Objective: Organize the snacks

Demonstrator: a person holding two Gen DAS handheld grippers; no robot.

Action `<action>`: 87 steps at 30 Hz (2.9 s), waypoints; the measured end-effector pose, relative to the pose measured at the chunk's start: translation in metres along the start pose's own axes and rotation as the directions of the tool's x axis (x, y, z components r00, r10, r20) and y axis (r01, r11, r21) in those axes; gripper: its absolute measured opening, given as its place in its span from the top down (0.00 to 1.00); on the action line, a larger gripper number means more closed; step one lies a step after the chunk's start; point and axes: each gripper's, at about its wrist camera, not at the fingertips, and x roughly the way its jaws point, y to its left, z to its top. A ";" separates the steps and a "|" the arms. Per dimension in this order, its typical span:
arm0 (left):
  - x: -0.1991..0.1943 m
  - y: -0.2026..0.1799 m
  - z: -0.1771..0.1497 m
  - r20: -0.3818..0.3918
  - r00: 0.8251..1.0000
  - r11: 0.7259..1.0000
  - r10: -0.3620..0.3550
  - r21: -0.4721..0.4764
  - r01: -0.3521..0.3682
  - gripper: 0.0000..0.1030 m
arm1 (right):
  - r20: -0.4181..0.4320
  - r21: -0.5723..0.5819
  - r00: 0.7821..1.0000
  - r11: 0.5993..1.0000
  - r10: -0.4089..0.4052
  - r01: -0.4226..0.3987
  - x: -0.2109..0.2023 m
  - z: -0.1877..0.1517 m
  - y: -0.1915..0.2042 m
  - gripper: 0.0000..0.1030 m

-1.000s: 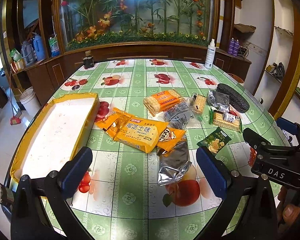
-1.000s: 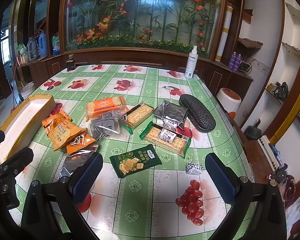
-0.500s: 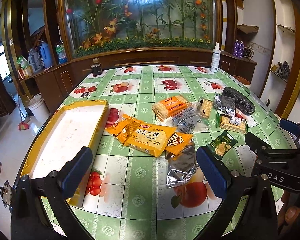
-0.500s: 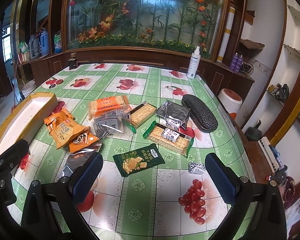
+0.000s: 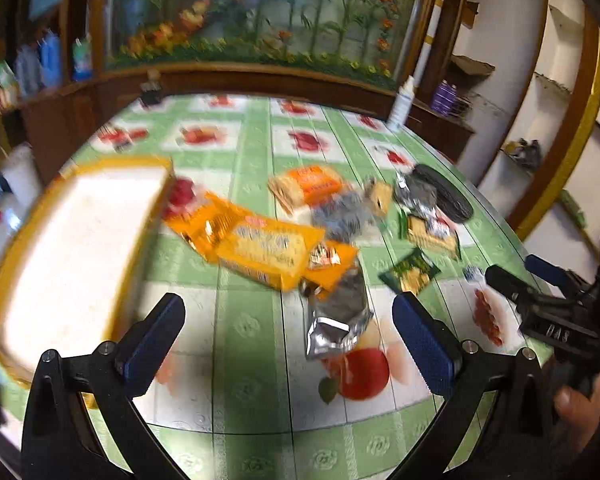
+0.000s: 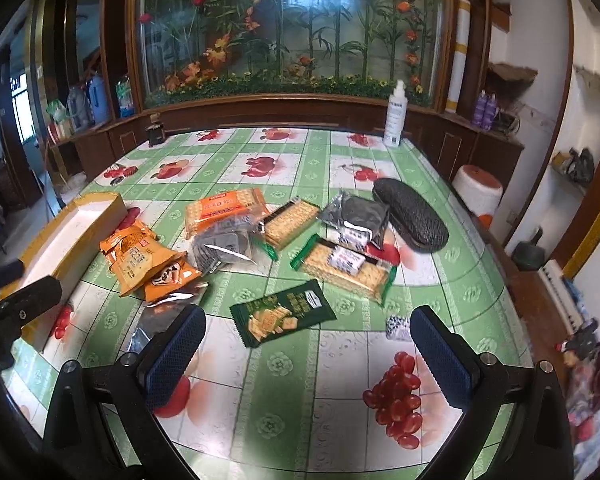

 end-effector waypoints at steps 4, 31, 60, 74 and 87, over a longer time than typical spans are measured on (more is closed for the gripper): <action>0.022 0.024 -0.013 -0.047 0.998 0.997 -0.035 -0.064 0.032 0.00 | -0.049 0.088 0.995 0.992 0.091 -0.087 0.013 -0.016 -0.036 0.00; 0.116 0.020 0.035 -0.211 0.976 0.962 0.050 -0.252 -0.104 0.09 | -0.196 0.127 0.962 0.978 0.191 -0.169 0.100 0.012 -0.016 0.00; 0.134 0.036 0.048 -0.170 0.969 0.983 0.180 -0.008 -0.184 0.32 | -0.221 -0.131 0.972 0.985 0.082 -0.113 0.124 0.011 0.017 0.26; 0.105 0.042 0.021 -0.146 0.989 0.998 0.026 -0.058 -0.035 0.32 | -0.161 0.058 0.955 0.968 0.250 -0.244 0.091 0.010 -0.016 0.65; 0.098 0.036 0.016 -0.167 0.986 0.999 -0.025 -0.035 0.020 0.32 | -0.240 -0.524 0.917 0.753 0.318 -0.398 0.090 0.023 0.053 0.08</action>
